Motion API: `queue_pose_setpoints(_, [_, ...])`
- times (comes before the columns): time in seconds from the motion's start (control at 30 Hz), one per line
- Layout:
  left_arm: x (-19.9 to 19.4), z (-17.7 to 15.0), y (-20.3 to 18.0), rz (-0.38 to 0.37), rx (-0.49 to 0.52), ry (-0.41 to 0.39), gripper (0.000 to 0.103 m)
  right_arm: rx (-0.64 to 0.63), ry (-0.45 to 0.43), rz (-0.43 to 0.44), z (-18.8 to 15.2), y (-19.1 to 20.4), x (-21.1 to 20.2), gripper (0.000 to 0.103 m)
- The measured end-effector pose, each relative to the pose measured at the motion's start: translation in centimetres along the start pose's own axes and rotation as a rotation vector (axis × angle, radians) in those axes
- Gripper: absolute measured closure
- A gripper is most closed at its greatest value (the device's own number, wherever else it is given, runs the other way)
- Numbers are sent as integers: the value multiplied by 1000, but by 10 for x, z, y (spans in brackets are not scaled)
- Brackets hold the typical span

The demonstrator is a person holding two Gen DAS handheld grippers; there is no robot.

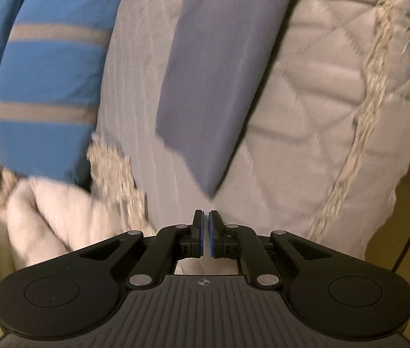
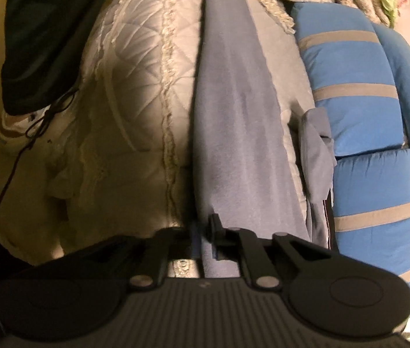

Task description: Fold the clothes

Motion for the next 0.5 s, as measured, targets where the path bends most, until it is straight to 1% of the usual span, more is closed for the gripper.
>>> queue_pose_setpoints(0.03, [-3,-5,7,-22,-52,-7,90,28,-2,5,0,-4,-1,50])
queue_pose_setpoints(0.07, [-7,-8,17,-41,-121,-33,81,68,-8,25,0,-10,-3,41])
queue_pose_setpoints(0.1, [-12,-11,27,-60,-196,-63,60,121,-19,59,0,-17,-6,21])
queue_pose_setpoints(0.13, [-16,-13,39,-88,-289,-107,46,174,-30,92,0,-24,-9,12])
queue_pose_setpoints(0.17, [-20,-14,53,-119,-387,-154,44,224,-39,126,1,-30,-11,12])
queue_pose_setpoints(0.2, [-24,-16,66,-149,-485,-202,43,280,-44,153,2,-36,-12,9])
queue_pose_setpoints(0.23, [-24,-14,75,-179,-560,-244,43,332,-49,163,2,-42,-13,3])
queue_pose_setpoints(0.27, [-23,-11,84,-210,-628,-286,43,367,-59,161,3,-45,-13,2])
queue_pose_setpoints(0.37, [-20,-3,110,-301,-832,-411,43,455,-96,154,4,-52,-13,1])
queue_pose_setpoints(0.43, [-11,4,118,-352,-924,-457,43,508,-104,144,4,-55,-10,0])
queue_pose_setpoints(0.5, [-1,10,125,-395,-1000,-493,43,568,-106,154,2,-59,-4,0])
Point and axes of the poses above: each gripper's, at about its wrist camera, not at the fingertips, and x roughly the way its jaws point, y to its left, z to its top, the point moved 4 cm from there along x, roughly the way its jaws point, and after that the axes turned 14 degrees about -z, right-handed, at the moved point
